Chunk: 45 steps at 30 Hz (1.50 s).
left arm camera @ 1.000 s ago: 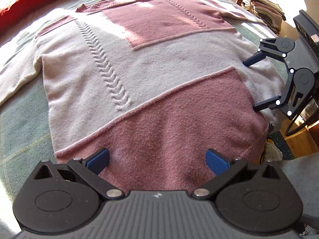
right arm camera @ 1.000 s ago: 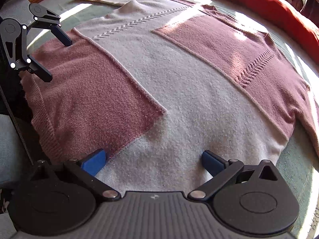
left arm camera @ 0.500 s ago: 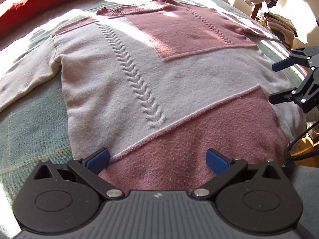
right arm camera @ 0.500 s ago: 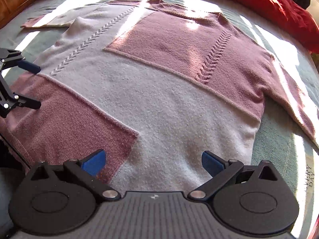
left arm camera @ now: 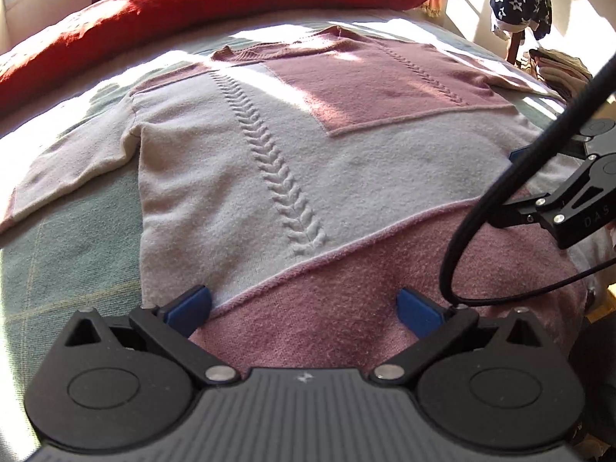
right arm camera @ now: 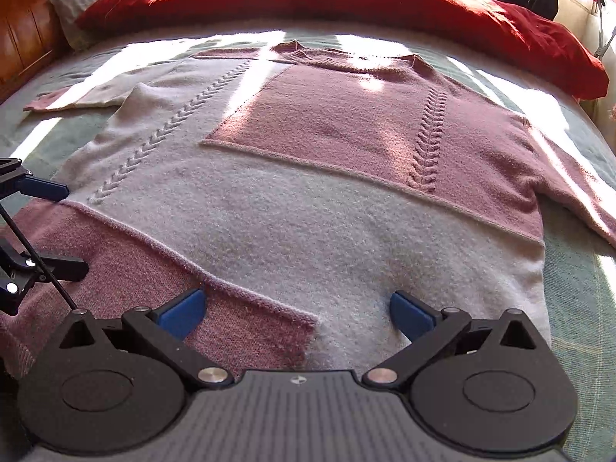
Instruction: Fold clothes
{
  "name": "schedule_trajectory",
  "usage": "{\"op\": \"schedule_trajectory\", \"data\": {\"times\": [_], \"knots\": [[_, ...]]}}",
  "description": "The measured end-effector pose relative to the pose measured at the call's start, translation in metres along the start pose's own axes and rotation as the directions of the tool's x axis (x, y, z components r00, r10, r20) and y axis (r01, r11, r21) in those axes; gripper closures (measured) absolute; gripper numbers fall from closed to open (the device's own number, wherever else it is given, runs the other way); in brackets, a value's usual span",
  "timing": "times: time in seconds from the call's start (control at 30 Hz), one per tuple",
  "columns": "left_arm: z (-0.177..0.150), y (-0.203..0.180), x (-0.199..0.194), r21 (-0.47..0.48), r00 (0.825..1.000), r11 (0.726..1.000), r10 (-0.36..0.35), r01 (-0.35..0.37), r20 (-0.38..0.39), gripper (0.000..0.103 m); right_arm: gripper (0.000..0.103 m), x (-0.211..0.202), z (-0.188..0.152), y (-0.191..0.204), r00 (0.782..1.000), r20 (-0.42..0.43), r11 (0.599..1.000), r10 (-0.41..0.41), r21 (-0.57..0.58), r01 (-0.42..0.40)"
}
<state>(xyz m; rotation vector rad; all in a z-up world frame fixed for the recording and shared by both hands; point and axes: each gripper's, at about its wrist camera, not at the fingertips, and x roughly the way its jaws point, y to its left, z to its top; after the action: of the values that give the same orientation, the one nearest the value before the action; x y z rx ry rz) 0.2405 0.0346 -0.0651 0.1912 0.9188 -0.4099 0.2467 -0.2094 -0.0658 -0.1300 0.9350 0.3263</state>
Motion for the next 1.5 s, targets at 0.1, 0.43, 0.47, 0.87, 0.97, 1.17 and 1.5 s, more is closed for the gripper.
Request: {"op": "schedule_trajectory", "data": {"times": [0.1,0.43,0.47,0.87,0.97,1.17,1.5], "knots": [[0.001,-0.002,0.000,-0.025,1.000,0.999,0.027,-0.027,0.004,0.001,0.000,-0.002,0.003,-0.005,0.999,-0.025,1.000,0.024,0.000,-0.024],[0.009,-0.003,0.003,-0.048,0.998,0.998,0.045,-0.047,-0.037,0.001,0.000,-0.003,0.008,-0.019,0.989,-0.142,0.994,0.049,0.099,-0.035],[0.008,-0.004,0.003,-0.050,0.998,0.998,0.048,-0.049,-0.030,0.001,0.000,-0.002,0.008,-0.019,0.988,-0.146,0.994,0.050,0.098,-0.036],[-0.026,-0.017,-0.014,-0.140,0.978,0.983,0.137,-0.115,0.156,0.001,0.000,-0.066,-0.029,-0.022,0.979,0.161,0.971,0.124,0.182,-0.153],[-0.025,-0.030,-0.024,-0.184,0.969,0.969,0.196,-0.167,0.151,0.001,0.000,-0.075,-0.044,-0.021,0.974,0.194,0.967,0.114,0.204,-0.154],[-0.046,-0.074,-0.035,-0.194,0.977,0.979,0.094,-0.056,0.192,0.001,0.000,-0.052,-0.098,-0.012,0.970,0.240,0.970,0.041,0.222,-0.096],[-0.084,-0.104,-0.046,-0.235,0.970,0.968,0.138,-0.089,0.198,0.001,0.000,-0.059,-0.119,-0.015,0.954,0.293,0.979,0.071,0.161,-0.123]]}}
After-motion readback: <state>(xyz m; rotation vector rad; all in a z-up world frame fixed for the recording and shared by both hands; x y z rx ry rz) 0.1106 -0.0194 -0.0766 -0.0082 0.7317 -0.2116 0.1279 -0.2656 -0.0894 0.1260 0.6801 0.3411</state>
